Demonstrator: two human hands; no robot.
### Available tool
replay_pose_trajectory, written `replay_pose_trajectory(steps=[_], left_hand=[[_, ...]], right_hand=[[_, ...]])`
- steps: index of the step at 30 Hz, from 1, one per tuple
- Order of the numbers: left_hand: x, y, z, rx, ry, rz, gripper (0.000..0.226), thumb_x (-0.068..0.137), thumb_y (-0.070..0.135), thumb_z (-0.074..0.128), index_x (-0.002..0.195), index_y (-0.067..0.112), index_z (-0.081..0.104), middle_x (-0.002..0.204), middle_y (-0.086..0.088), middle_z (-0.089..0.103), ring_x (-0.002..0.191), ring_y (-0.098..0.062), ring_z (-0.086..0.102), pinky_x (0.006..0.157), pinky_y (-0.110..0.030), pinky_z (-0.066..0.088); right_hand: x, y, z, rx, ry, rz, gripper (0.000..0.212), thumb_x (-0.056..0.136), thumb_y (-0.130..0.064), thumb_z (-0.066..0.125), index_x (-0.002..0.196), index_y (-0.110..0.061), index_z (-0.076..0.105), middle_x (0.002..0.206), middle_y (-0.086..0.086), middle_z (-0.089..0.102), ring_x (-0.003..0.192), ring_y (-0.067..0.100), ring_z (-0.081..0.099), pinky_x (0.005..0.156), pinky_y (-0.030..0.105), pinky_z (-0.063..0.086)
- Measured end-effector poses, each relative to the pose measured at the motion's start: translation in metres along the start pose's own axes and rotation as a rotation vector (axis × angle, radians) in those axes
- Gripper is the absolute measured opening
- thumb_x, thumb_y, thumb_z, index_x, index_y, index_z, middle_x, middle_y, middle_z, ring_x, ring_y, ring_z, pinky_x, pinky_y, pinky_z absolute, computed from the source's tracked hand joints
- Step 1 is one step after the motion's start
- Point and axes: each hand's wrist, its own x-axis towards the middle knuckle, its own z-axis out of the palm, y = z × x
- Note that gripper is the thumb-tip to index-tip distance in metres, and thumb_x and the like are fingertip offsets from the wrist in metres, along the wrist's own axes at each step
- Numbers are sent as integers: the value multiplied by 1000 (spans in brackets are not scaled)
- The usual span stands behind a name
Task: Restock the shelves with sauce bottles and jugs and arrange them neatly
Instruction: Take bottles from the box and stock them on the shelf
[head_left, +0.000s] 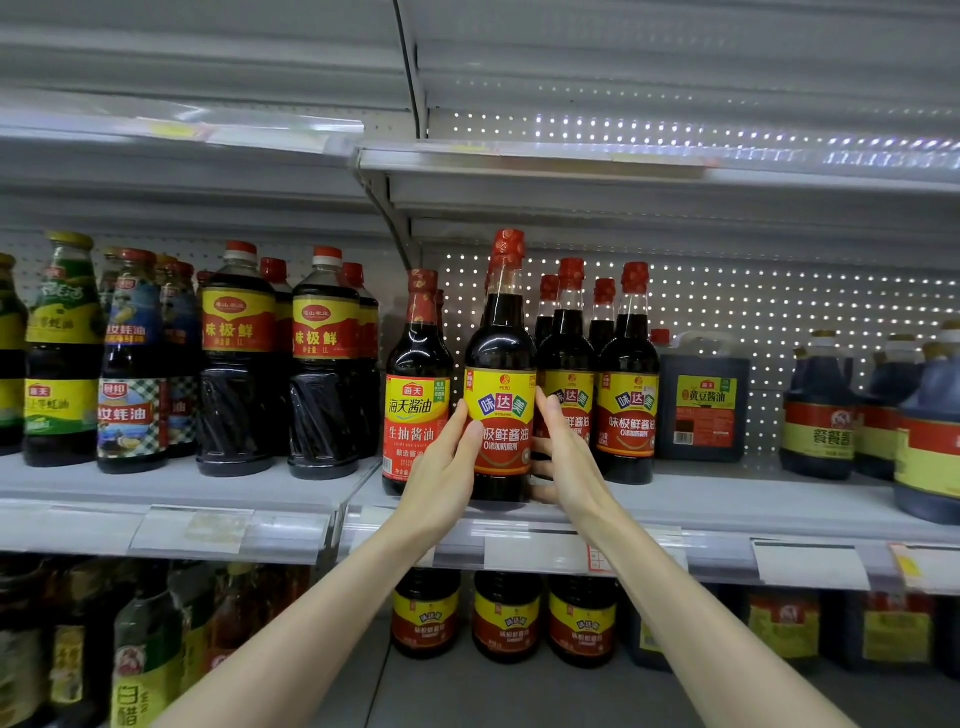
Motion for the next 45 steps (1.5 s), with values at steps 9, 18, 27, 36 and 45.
replay_pose_trajectory(steps=[9,18,27,36,45], left_hand=[[-5,10,0,-33,2,-22,49,103,35,36,150,30,23,131,18,42,114,4,41,94,-18,34],[-15,22,-4,-95,73,-56,52,99,28,46,148,18,31,142,-2,45,118,-6,45,94,-23,40],[-92,34,44,17,180,-64,34,97,32,52,130,32,45,117,10,56,104,2,52,91,-24,40],[-209,-1,132,36,113,-231,32,94,28,59,123,31,48,104,16,60,98,4,56,73,-7,43],[-321,-131,185,40,25,-563,35,91,20,63,124,23,51,96,12,62,93,-2,59,70,-3,42]], right_hand=[[-3,-4,0,-5,11,0,19,101,-52,29,108,-55,46,106,-14,56,108,14,53,79,25,47],[-10,-16,-16,-23,0,-26,53,99,-45,41,150,-32,29,147,5,44,129,27,48,87,30,44],[-87,-5,-68,-117,-10,-96,46,95,-36,56,139,-25,48,121,-1,62,111,16,60,96,34,50],[-193,66,-142,-145,-24,74,37,92,-33,62,128,-26,57,99,-5,69,92,9,67,80,25,54],[-287,227,-161,-148,-5,406,32,90,-23,65,122,-19,59,105,10,69,92,18,65,78,21,50]])
